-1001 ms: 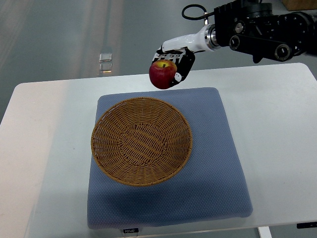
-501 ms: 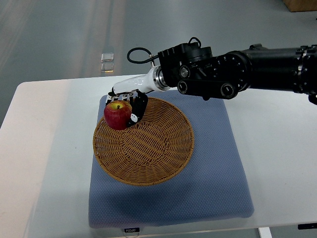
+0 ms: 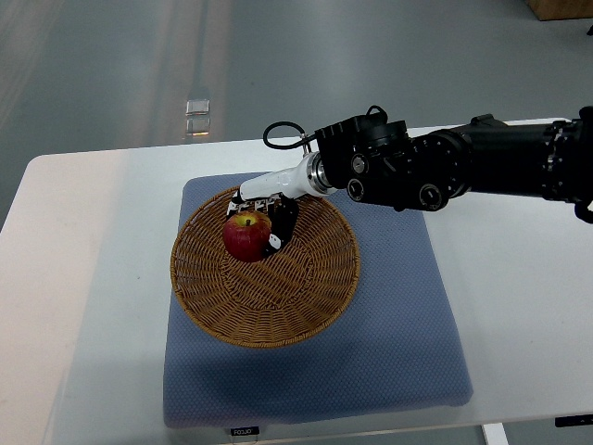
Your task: Place red apple in basket with right hand
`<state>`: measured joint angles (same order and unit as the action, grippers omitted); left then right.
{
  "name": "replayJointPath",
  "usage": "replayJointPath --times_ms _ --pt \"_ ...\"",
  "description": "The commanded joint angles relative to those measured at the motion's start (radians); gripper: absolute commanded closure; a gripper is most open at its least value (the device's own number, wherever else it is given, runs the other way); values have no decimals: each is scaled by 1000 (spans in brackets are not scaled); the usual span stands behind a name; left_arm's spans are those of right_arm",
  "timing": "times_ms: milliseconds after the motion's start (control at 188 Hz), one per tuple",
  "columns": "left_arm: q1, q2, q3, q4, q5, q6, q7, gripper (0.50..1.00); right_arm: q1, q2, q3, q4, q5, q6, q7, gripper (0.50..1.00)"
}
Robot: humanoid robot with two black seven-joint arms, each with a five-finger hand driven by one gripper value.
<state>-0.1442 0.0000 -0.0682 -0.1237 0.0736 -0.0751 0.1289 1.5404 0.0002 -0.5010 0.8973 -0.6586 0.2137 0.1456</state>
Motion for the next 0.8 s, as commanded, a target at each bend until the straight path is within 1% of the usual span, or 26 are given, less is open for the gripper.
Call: replayJointPath --times_ms 0,48,64,112,117,138,197,202,213,288,320,362,394,421,469,517,607,708,794 --pt "0 0 1 1 0 0 0 500 -20 0 1 -1 -3 -2 0 861" --pt "0 0 1 1 0 0 0 500 -26 0 1 -3 -3 -2 0 854" --pt "0 0 1 1 0 0 0 500 -29 0 1 -3 -3 -2 0 842" --pt "0 0 1 1 0 0 0 500 -29 0 1 -3 -3 -2 0 842" --pt "0 0 1 1 0 0 0 500 -37 0 1 -5 -3 -1 0 792" --pt "0 0 1 1 0 0 0 500 -39 0 -1 -6 -3 -1 0 771" --pt "0 0 1 1 0 0 0 500 -39 0 -1 -6 -3 1 0 767" --pt "0 0 1 1 0 0 0 500 -45 0 -4 -11 -3 3 0 750" --pt "0 0 1 1 0 0 0 500 -48 0 -5 -14 -3 3 0 748" --pt "0 0 1 1 0 0 0 500 -57 0 -8 -18 -1 3 0 742" --pt "0 0 1 1 0 0 0 500 -59 0 -8 -20 -1 6 0 709" --pt "0 0 1 1 0 0 0 500 -60 0 -8 -20 -1 7 0 693" --pt "0 0 1 1 0 0 0 500 -63 0 -8 -20 -1 10 0 650" --pt "0 0 1 1 -2 0 0 500 -63 0 -8 -20 -1 10 0 640" --pt "0 0 1 1 -2 0 0 500 -63 0 -8 -20 -1 10 0 640" --pt "0 0 2 1 -2 0 0 500 -60 0 -7 -20 2 12 0 601" --pt "0 0 2 1 0 0 0 500 -52 0 1 -18 8 21 0 583" --pt "0 0 2 1 -2 0 0 500 -43 0 15 -18 16 93 0 579" --pt "0 0 2 1 0 0 0 500 -2 0 35 -17 19 124 0 579"
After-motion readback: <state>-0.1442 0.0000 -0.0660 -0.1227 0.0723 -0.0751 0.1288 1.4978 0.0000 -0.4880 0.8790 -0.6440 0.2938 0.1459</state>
